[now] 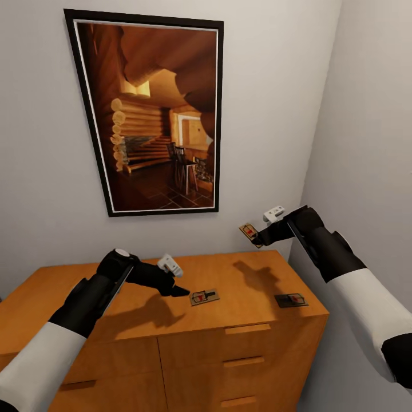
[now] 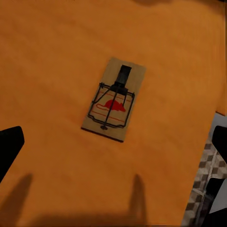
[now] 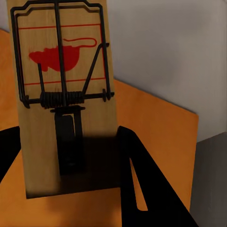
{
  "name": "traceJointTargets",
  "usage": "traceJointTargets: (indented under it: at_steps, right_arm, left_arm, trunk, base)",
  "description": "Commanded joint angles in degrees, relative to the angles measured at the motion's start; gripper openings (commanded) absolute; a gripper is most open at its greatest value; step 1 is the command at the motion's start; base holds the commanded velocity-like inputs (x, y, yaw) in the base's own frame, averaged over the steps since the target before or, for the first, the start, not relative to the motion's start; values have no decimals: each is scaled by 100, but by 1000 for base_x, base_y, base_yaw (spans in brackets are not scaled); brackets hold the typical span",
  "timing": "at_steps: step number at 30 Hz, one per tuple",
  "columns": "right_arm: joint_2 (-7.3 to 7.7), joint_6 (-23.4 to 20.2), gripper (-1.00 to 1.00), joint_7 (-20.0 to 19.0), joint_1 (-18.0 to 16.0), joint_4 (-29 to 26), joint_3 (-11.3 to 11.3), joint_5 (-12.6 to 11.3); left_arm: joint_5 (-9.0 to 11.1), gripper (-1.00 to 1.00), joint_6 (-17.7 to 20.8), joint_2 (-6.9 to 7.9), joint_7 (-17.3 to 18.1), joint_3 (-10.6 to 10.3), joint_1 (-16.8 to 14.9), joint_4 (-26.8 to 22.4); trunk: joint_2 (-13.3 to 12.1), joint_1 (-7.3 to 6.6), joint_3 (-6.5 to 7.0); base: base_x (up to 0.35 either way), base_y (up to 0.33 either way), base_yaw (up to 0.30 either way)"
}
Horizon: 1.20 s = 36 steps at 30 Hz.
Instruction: Take the four mousetraps from the cabinet in the bathroom and place them on the bathroom floor. Make sure all four end up on the same floor surface, and ensure that at least two of them are either under or directly next to the same bathroom sink.
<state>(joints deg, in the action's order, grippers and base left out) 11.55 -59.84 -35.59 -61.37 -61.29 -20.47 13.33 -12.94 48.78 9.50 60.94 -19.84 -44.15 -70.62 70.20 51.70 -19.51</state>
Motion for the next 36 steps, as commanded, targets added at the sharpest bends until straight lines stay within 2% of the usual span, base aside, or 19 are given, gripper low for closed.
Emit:
traceJointTargets:
  at_steps: [1,22,36]
  right_arm:
    - [5,-16,-100,-29,-6,-4,-13,46]
    - [-27,-16,-100,-11,-6,3,-17,49]
    - [-33,-16,-100,-9,-6,3,-18,56]
  left_arm:
    - [-91,100,11,2,93,-2,-7,-16]
    - [-130,100,0,8,147,-2,-6,-66]
    - [-144,100,-12,-4,133,12,-5,-31]
  trunk:
    - [5,0,-8]
    - [5,0,-8]
    - [5,0,-8]
  base:
    - [0,0,0]
    - [0,0,-2]
    - [0,0,-76]
